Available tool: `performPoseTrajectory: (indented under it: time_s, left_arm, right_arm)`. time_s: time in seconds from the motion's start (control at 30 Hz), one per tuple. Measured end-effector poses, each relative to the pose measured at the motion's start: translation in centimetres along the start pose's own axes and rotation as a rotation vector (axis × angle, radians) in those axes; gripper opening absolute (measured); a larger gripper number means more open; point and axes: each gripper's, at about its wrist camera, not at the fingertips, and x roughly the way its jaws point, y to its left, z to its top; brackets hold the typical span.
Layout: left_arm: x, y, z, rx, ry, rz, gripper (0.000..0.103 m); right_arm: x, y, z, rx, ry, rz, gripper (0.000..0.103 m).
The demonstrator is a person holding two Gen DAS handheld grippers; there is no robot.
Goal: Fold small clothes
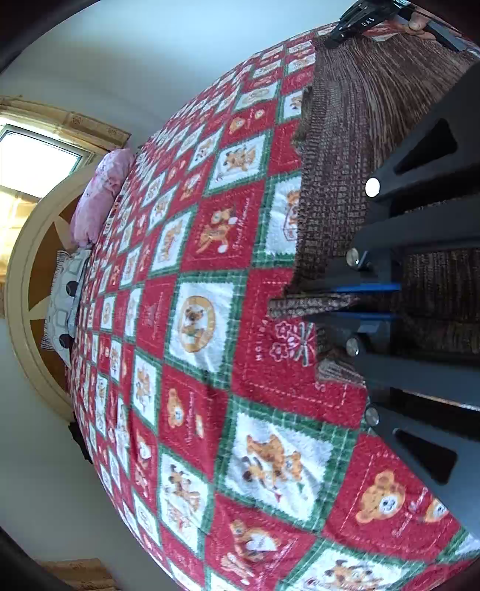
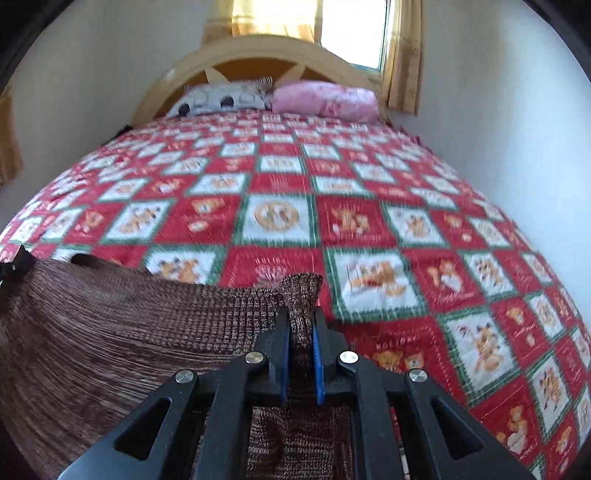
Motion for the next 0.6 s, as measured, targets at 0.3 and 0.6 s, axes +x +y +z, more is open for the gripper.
performPoseTrajectory:
  time_s: [0.3, 0.6]
  left_arm:
    - [0.0, 1.1, 0.5, -0.047, 0.034, 0.041, 0.047]
    - [-8.4, 0.5, -1.7, 0.083, -0.027, 0.136, 0.070]
  right_arm:
    - [3.2, -1.4, -0.2, 0.065, 0.129, 0.062, 0.021]
    - [-9.7, -7.1, -1.1, 0.227, -0.147, 0.021, 0.022]
